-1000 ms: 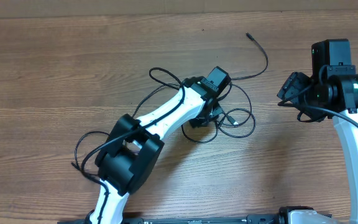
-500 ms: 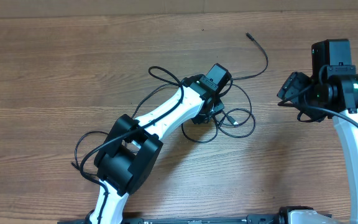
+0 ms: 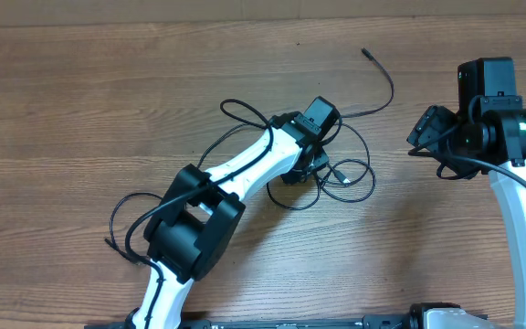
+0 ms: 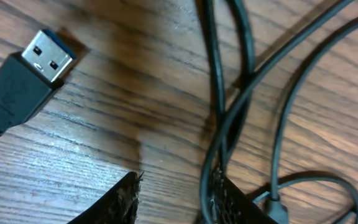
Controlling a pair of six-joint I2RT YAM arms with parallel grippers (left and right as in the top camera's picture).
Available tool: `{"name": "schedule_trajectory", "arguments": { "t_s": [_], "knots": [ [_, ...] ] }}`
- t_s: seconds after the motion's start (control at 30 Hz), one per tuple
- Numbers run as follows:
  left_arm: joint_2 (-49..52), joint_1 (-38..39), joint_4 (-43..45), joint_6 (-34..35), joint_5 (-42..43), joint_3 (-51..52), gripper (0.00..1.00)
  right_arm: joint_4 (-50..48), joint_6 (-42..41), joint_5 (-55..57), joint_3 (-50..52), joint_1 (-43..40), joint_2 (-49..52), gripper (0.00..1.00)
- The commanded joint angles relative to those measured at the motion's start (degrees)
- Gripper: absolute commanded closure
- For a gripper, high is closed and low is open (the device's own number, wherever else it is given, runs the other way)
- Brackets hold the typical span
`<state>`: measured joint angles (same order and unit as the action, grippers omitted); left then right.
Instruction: Untangle cables
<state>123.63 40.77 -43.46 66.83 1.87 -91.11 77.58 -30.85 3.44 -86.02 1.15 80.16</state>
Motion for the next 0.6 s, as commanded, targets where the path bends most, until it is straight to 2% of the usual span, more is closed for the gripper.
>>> {"name": "schedule_trajectory", "arguments": {
  "t_s": [0.0, 0.2, 0.3, 0.57],
  "knots": [
    [1.62, 0.90, -0.17, -1.49, -0.81, 0.46, 0.61, -0.31, -0.24, 0.79, 0.17, -0.15, -0.63, 0.30],
    [1.64, 0.94, -1.27, -1.49, -1.11, 0.79, 0.63, -0.31, -0.24, 0.79, 0.17, -0.15, -0.63, 0.30],
    [1.68, 0.92, -2.43, -1.49, -1.70, 1.11, 0.75, -0.31, -0.24, 0.79, 0.17, -0.15, -0.63, 0.30],
    [1.70, 1.05, -2.49, -0.76, -1.57, 2.91, 0.72, -0.26, -0.24, 0.79, 0.17, -0.15, -0.63, 0.30]
  ]
}}
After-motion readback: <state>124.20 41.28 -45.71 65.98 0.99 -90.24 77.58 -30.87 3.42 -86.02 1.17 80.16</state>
